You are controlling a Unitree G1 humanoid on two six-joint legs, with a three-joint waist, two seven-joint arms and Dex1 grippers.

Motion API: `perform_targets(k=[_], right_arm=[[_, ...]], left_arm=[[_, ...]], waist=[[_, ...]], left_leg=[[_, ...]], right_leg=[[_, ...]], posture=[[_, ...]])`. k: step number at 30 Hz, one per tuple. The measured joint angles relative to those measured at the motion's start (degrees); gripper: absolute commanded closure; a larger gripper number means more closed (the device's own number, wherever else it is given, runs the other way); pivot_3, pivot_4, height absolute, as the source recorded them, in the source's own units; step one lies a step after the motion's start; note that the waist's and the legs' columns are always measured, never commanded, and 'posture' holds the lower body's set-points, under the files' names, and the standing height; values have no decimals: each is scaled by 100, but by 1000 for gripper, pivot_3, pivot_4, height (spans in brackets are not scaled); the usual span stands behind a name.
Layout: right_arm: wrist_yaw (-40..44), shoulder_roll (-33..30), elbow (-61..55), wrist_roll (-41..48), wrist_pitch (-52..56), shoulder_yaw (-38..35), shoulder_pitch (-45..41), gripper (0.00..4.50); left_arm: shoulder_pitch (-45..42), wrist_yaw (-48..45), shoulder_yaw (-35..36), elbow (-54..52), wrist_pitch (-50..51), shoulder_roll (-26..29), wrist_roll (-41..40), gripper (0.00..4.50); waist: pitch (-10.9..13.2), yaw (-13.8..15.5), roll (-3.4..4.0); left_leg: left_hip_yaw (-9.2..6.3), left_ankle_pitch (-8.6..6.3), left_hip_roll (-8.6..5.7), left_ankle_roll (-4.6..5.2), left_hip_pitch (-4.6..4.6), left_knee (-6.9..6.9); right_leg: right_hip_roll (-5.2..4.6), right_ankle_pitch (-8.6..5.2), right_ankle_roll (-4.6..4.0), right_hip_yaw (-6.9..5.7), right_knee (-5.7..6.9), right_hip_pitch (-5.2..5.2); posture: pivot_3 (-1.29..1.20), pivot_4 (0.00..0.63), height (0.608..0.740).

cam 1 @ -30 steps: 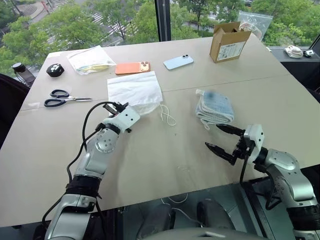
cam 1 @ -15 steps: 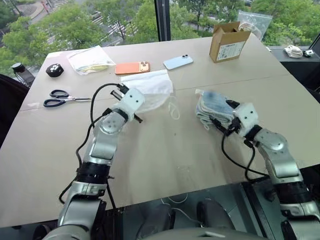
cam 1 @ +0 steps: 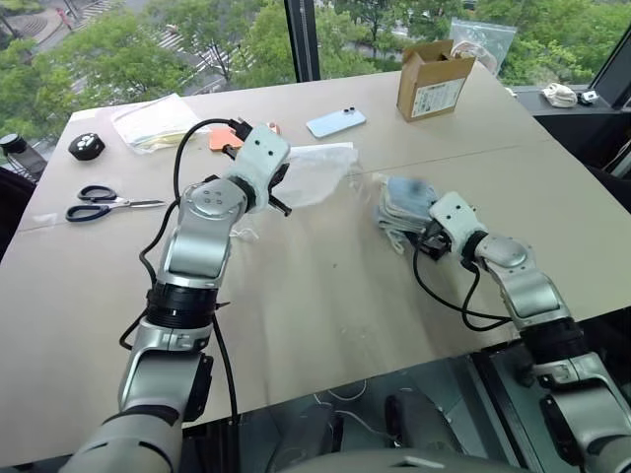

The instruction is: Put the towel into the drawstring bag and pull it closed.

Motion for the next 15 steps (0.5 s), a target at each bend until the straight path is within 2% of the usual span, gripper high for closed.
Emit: perform_targets(k=[5, 6, 8, 15], right_arm=[[244, 97, 395, 188, 332, -39, -357, 0], [306, 97, 454, 208, 405, -43, -414, 259], [414, 113, 568, 236, 557, -42, -532, 885], [293, 239, 849, 232, 587, -123, -705, 4131]], left_arm=[[-45, -89, -72, -3, 162, 110, -79, 4472], [-46, -86, -72, -3, 166, 118, -84, 4492], [-47, -64, -70, -3, 186, 118, -128, 4500], [-53, 98, -54, -2, 371, 98, -204, 4500]], waist=[[-4, -33, -6], [-6, -33, -9], [-8, -34, -13], [-14, -18, -23]], left_leg=[[4, 0, 0, 0, 8, -1], [4, 0, 0, 0, 9, -1], [6, 0, 0, 0, 9, 0], [5, 0, 0, 0, 9, 4]], right_leg=[[0, 0, 0, 5, 4, 0], [1, 0, 0, 5, 5, 0], [1, 0, 0, 7, 6, 1], [1, 0, 0, 5, 6, 2]], posture=[[0, 150, 740], [0, 150, 740], [0, 150, 740], [0, 150, 740]])
